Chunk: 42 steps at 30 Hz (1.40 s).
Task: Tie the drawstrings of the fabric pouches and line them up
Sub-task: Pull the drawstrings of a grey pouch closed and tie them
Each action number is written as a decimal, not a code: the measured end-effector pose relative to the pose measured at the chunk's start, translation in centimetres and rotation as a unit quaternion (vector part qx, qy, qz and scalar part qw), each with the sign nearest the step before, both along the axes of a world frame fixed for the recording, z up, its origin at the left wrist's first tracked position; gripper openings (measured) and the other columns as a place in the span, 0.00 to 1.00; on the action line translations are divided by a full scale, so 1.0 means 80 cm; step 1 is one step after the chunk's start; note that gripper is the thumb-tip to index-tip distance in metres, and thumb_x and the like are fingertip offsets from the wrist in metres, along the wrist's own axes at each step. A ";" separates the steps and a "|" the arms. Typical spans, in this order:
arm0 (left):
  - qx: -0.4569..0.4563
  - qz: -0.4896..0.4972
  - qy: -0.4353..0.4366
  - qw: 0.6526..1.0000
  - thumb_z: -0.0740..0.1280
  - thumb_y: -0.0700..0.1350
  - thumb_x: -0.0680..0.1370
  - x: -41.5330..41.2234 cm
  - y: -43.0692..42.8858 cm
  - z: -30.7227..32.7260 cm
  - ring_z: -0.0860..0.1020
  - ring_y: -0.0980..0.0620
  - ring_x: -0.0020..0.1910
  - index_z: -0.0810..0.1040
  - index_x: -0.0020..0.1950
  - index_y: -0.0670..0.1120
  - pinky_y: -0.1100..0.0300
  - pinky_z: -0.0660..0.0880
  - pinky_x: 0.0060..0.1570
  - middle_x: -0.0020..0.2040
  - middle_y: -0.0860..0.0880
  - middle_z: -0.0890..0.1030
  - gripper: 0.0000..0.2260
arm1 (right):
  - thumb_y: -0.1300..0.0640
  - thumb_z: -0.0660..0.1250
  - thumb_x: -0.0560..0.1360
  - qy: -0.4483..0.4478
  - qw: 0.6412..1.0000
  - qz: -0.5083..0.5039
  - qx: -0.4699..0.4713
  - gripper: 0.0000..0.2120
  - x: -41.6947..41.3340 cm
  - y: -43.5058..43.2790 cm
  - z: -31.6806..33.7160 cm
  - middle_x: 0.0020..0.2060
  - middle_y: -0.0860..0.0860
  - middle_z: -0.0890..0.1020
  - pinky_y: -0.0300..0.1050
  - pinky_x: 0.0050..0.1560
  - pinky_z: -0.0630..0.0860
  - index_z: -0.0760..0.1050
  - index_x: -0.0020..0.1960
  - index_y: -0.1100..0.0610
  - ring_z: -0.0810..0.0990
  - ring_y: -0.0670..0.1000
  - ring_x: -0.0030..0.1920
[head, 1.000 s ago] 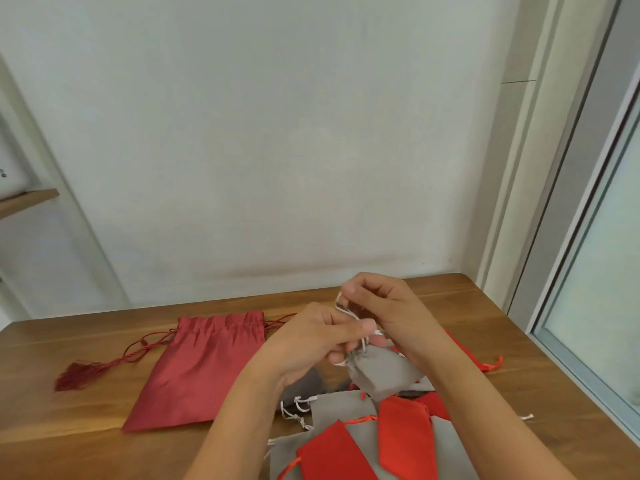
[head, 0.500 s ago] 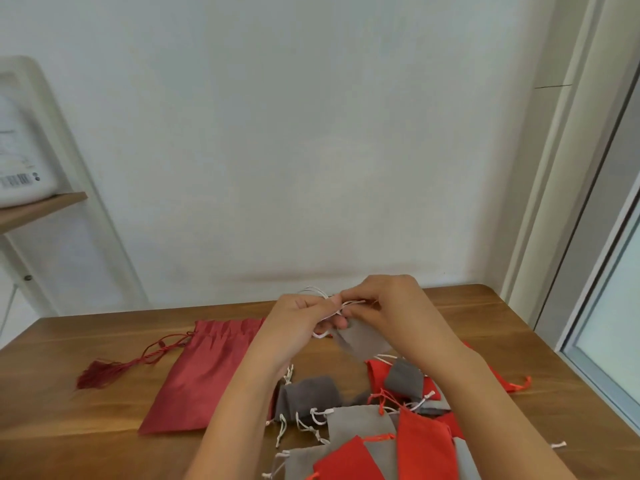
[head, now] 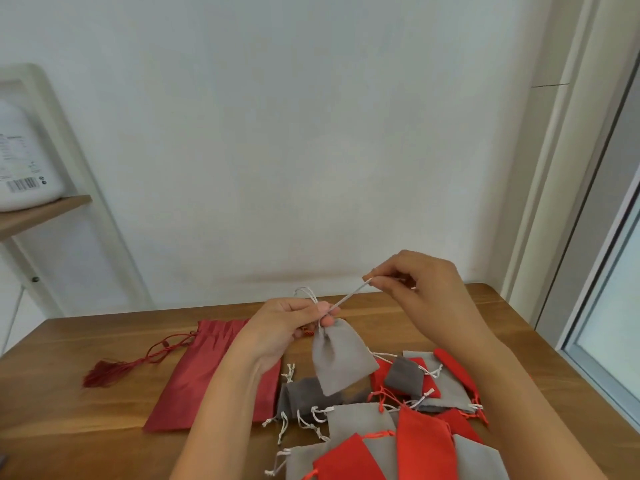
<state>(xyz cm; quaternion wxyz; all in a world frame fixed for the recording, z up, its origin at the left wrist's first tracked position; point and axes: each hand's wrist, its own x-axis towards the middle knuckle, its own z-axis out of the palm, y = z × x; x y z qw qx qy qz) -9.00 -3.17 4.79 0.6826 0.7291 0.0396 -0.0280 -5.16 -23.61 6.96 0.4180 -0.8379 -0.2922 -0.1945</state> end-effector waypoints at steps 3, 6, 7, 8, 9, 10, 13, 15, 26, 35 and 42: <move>-0.064 0.010 0.008 0.998 0.71 0.43 0.67 -0.003 0.010 -0.001 0.77 0.57 0.37 0.87 0.37 0.46 0.63 0.69 0.43 0.38 0.48 0.85 0.04 | 0.60 0.73 0.72 0.092 0.991 0.094 -0.030 0.05 -0.009 -0.014 0.012 0.36 0.43 0.83 0.31 0.41 0.71 0.84 0.42 0.50 0.78 0.41 0.40; -0.050 0.020 -0.027 0.998 0.72 0.36 0.69 -0.004 0.010 0.001 0.81 0.56 0.40 0.85 0.35 0.44 0.65 0.75 0.42 0.40 0.49 0.85 0.05 | 0.59 0.75 0.70 0.175 0.967 0.165 -0.083 0.05 -0.013 -0.024 0.014 0.37 0.43 0.84 0.36 0.43 0.74 0.86 0.43 0.50 0.80 0.42 0.40; -0.021 0.027 -0.049 0.998 0.72 0.34 0.70 -0.004 0.008 0.001 0.82 0.54 0.42 0.85 0.34 0.46 0.64 0.77 0.44 0.41 0.48 0.85 0.09 | 0.57 0.75 0.70 0.191 0.961 0.174 -0.101 0.04 -0.014 -0.024 0.013 0.38 0.43 0.85 0.38 0.45 0.76 0.86 0.43 0.50 0.81 0.43 0.41; 0.010 0.031 -0.070 0.997 0.72 0.34 0.70 -0.004 0.005 0.002 0.82 0.51 0.44 0.86 0.34 0.48 0.63 0.78 0.46 0.42 0.47 0.85 0.10 | 0.53 0.76 0.69 0.202 0.957 0.178 -0.109 0.03 -0.015 -0.024 0.014 0.38 0.44 0.85 0.42 0.46 0.77 0.86 0.43 0.49 0.82 0.44 0.42; 0.037 0.030 -0.089 0.995 0.73 0.34 0.70 -0.006 0.003 0.003 0.82 0.50 0.45 0.86 0.36 0.49 0.62 0.78 0.47 0.43 0.46 0.86 0.10 | 0.48 0.75 0.68 0.203 0.958 0.174 -0.102 0.06 -0.015 -0.021 0.015 0.39 0.45 0.85 0.44 0.48 0.76 0.86 0.41 0.49 0.82 0.46 0.42; 0.060 0.023 -0.105 0.992 0.74 0.35 0.70 -0.007 0.002 0.005 0.83 0.50 0.45 0.86 0.37 0.51 0.62 0.78 0.48 0.43 0.46 0.86 0.10 | 0.43 0.73 0.68 0.196 0.964 0.161 -0.079 0.10 -0.015 -0.019 0.015 0.40 0.45 0.84 0.44 0.49 0.76 0.85 0.40 0.49 0.82 0.45 0.43; 0.087 -0.008 -0.138 0.987 0.75 0.37 0.70 -0.012 -0.004 0.010 0.83 0.53 0.43 0.86 0.39 0.52 0.65 0.77 0.46 0.42 0.47 0.86 0.09 | 0.44 0.69 0.72 0.130 0.986 0.099 -0.020 0.07 -0.013 -0.010 0.009 0.44 0.40 0.83 0.37 0.53 0.73 0.82 0.44 0.47 0.80 0.39 0.49; 0.081 -0.016 -0.159 0.984 0.75 0.36 0.69 -0.014 -0.010 0.014 0.84 0.52 0.43 0.86 0.41 0.48 0.65 0.77 0.45 0.42 0.46 0.86 0.08 | 0.51 0.70 0.75 0.108 0.990 0.089 -0.030 0.03 -0.009 -0.003 0.003 0.48 0.37 0.82 0.36 0.57 0.71 0.79 0.48 0.45 0.77 0.36 0.54; 0.110 -0.004 -0.228 0.967 0.73 0.33 0.72 -0.017 -0.012 0.019 0.83 0.45 0.41 0.75 0.41 0.46 0.57 0.79 0.42 0.38 0.43 0.83 0.10 | 0.56 0.73 0.73 0.159 0.977 0.141 0.009 0.03 -0.007 0.018 -0.013 0.38 0.43 0.85 0.31 0.43 0.74 0.84 0.46 0.52 0.81 0.40 0.39; 0.273 0.037 -0.231 0.933 0.72 0.39 0.74 -0.009 -0.025 0.002 0.81 0.61 0.39 0.80 0.43 0.57 0.68 0.76 0.42 0.38 0.55 0.83 0.11 | 0.60 0.71 0.73 0.115 0.987 0.071 -0.083 0.05 -0.009 0.013 -0.008 0.34 0.39 0.80 0.26 0.41 0.69 0.83 0.44 0.51 0.77 0.33 0.40; 0.262 0.091 -0.316 0.907 0.69 0.39 0.76 -0.018 -0.022 0.006 0.80 0.60 0.43 0.79 0.44 0.56 0.66 0.75 0.43 0.41 0.57 0.82 0.10 | 0.56 0.72 0.73 0.173 0.970 0.153 0.070 0.03 -0.020 0.011 0.005 0.34 0.44 0.84 0.29 0.39 0.71 0.84 0.42 0.52 0.79 0.40 0.36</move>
